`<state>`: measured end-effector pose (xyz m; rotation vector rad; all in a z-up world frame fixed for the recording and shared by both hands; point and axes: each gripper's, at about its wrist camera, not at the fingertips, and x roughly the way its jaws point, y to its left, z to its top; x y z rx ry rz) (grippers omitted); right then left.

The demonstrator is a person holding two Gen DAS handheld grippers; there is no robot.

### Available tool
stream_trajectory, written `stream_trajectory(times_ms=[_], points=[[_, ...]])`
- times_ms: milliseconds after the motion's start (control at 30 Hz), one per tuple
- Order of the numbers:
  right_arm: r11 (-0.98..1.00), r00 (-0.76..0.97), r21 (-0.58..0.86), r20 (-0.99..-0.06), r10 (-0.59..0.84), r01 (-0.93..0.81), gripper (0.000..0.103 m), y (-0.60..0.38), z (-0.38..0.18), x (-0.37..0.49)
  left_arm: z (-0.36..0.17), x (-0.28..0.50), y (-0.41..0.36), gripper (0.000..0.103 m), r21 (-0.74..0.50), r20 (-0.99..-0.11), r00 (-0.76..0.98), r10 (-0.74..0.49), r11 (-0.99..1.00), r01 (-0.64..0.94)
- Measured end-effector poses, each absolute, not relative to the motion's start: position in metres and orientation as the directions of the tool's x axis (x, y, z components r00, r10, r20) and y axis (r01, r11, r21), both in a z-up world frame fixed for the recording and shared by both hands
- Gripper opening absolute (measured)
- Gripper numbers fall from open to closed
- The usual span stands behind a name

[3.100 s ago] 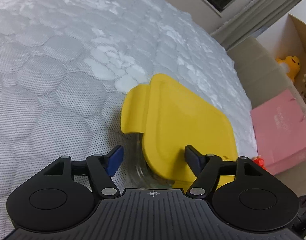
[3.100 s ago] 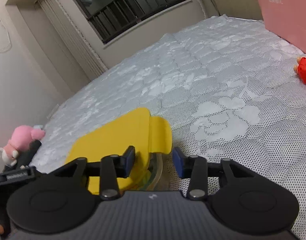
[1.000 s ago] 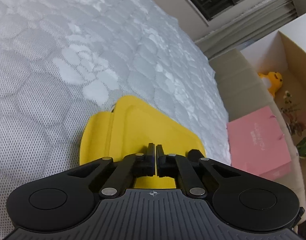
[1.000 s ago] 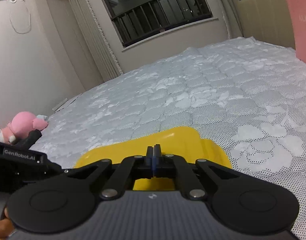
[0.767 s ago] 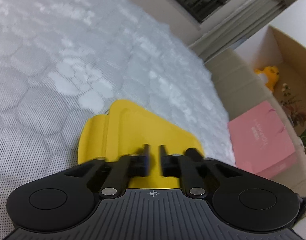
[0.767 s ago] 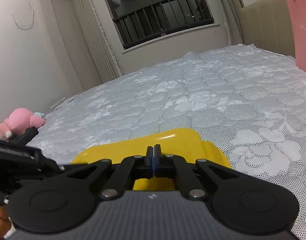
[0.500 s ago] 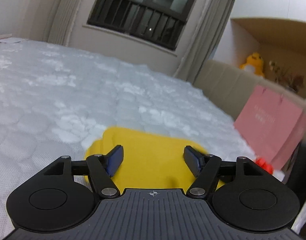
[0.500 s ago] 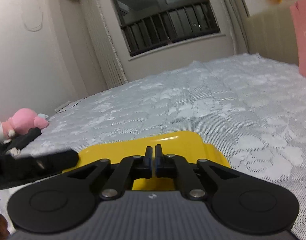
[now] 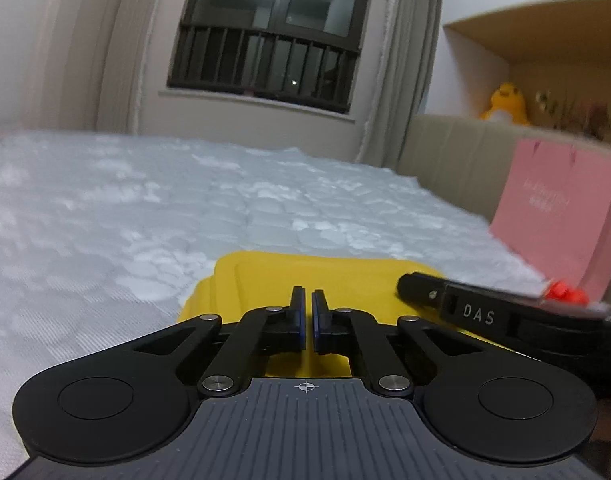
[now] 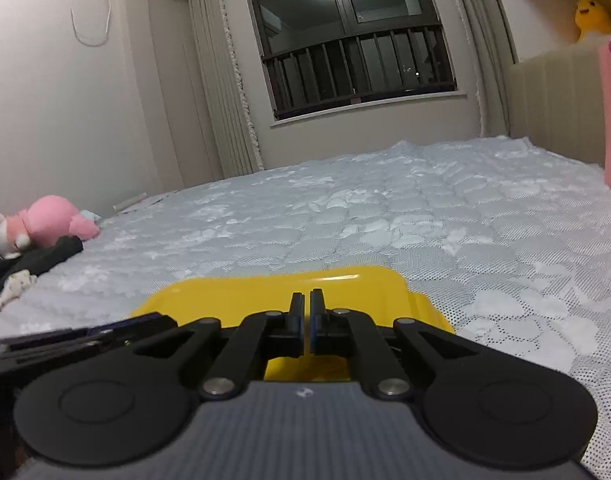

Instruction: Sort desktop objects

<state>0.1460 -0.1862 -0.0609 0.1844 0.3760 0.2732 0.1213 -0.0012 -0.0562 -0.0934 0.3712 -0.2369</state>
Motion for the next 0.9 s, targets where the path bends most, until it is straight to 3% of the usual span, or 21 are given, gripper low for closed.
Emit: stream_trajectory(times_ms=[200, 500, 700, 900], points=[[0.954, 0.898, 0.192, -0.336, 0.283, -0.228, 0.001, -0.182, -0.061, 0.143, -0.066, 0.111, -0.021, 0.004, 0.008, -0.285, 0.943, -0.170, 0.984, 0.180], [0.964, 0.902, 0.149, -0.343, 0.261, -0.222, 0.001, -0.177, -0.063, 0.137, -0.073, 0.117, -0.023, 0.004, 0.020, -0.259, 0.951, -0.168, 0.984, 0.179], [0.975, 0.906, 0.066, -0.360, 0.223, -0.214, 0.001, -0.164, -0.059, 0.139, -0.064, 0.134, -0.015, 0.004, -0.028, -0.307, 0.936, -0.174, 0.984, 0.174], [0.962, 0.857, 0.176, -0.441, 0.267, -0.209, 0.001, -0.181, -0.044, 0.146, -0.041, 0.137, -0.004, 0.004, -0.116, -0.426, 0.893, -0.142, 0.988, 0.102]])
